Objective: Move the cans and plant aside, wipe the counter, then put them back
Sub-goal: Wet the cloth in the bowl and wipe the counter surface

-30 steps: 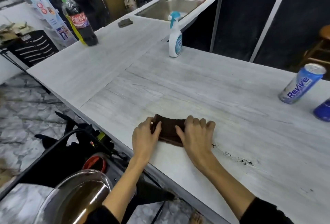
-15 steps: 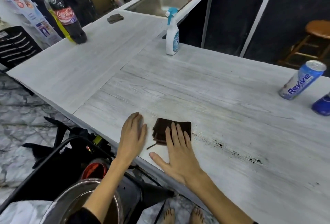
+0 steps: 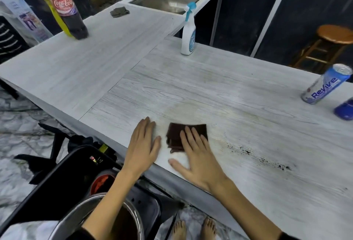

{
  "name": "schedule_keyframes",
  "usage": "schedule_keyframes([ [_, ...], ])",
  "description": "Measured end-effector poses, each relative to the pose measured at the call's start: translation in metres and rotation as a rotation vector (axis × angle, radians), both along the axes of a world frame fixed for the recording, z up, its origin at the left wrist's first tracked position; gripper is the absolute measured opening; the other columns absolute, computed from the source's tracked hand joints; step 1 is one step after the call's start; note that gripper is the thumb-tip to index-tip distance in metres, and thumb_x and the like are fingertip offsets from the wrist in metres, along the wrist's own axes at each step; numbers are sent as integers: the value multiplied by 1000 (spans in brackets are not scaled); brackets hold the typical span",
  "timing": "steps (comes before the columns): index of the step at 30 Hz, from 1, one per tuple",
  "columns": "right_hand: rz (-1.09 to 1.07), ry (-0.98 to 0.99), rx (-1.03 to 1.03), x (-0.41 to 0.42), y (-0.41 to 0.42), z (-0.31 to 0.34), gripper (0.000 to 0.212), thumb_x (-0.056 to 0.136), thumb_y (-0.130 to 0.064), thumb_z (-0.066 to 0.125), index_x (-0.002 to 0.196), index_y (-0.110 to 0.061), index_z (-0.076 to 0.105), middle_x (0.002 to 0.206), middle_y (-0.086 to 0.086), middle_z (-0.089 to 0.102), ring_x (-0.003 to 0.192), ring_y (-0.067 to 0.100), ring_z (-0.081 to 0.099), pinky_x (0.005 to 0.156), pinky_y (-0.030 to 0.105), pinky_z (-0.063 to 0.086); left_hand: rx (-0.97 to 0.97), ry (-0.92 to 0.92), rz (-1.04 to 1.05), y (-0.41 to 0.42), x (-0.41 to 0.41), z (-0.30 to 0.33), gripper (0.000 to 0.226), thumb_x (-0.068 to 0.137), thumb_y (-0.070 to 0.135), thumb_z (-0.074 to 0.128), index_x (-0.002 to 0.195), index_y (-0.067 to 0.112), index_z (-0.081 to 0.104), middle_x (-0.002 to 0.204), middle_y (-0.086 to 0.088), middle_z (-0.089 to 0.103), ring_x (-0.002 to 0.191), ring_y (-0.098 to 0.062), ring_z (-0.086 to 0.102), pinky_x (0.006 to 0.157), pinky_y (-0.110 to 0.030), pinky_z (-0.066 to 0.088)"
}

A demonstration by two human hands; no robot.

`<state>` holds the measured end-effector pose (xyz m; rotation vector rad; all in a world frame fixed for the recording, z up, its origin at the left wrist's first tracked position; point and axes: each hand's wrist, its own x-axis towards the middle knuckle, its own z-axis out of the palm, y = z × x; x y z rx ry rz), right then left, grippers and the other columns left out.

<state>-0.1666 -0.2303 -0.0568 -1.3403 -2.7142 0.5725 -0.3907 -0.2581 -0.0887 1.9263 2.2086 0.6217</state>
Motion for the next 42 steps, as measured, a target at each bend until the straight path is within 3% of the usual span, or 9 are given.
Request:
schedule_keyframes([
  [5, -32, -20, 39, 48, -12, -11, 91, 96, -83, 12, 165, -28, -6, 173, -8, -16, 156, 5, -24, 131, 40, -5, -5, 14, -19, -4, -4, -2, 58, 108, 41, 33, 157, 9, 35, 168, -11, 26, 157, -24, 19, 128, -45, 19],
  [11, -174, -36, 28, -9, 33, -2, 94, 97, -79, 19, 166, -18, -2, 174, 2, -10, 159, 17, -17, 131, 43, -4, -27, 31, -11, -3, -2, -4, 58, 109, 38, 33, 159, 9, 30, 170, -10, 21, 158, -22, 16, 129, -42, 14],
  [18, 34, 7, 80, 28, -26, -15, 92, 97, -81, 21, 167, -25, -1, 174, -4, -10, 159, 10, -16, 130, 40, -3, -19, 21, -19, -2, -6, -8, 57, 109, 39, 33, 159, 11, 30, 170, -6, 21, 158, -19, 15, 129, -38, 12],
  [21, -109, -52, 93, 51, -3, -15, 95, 94, -86, 16, 166, -27, -3, 174, -3, -13, 158, 11, -19, 131, 40, -5, -16, 22, -14, -2, -5, -9, 58, 109, 41, 32, 159, 12, 30, 170, -6, 22, 157, -19, 16, 129, -39, 13],
  [25, -255, -8, 32, 8, 45, -5, 101, 91, -86, 17, 167, -20, 7, 175, 3, -3, 160, 17, -12, 131, 44, -1, -9, 27, 13, -2, 1, -7, 58, 109, 41, 35, 158, 10, 32, 169, -7, 24, 157, -20, 18, 129, -38, 13],
  [29, -131, -2, 22, -23, 39, -5, 100, 92, -84, 20, 167, -19, 4, 175, 3, -5, 160, 17, -15, 131, 45, -3, -15, 38, -1, -2, 0, -5, 60, 107, 41, 32, 157, 8, 34, 168, -9, 26, 157, -21, 19, 128, -40, 16],
  [33, 49, 32, 80, 17, -13, -16, 96, 94, -85, 22, 167, -25, 4, 175, -3, -5, 159, 11, -15, 131, 44, 3, -16, 34, -18, -3, -3, -6, 59, 108, 42, 32, 159, 11, 31, 169, -7, 23, 157, -19, 17, 129, -41, 15],
  [37, -71, -24, 108, 61, 2, -18, 94, 94, -86, 20, 166, -29, 1, 174, -6, -9, 159, 10, -16, 131, 42, 1, -13, 49, 3, -4, 0, -7, 58, 109, 40, 31, 159, 10, 31, 169, -6, 24, 157, -19, 17, 129, -39, 14],
  [42, -215, -35, 47, 4, 52, -5, 102, 91, -85, 25, 167, -20, 6, 175, 3, -2, 161, 20, -10, 131, 44, -2, -13, 40, 7, -3, 3, -3, 54, 110, 34, 33, 158, 8, 33, 168, -9, 26, 157, -21, 19, 128, -40, 15],
])
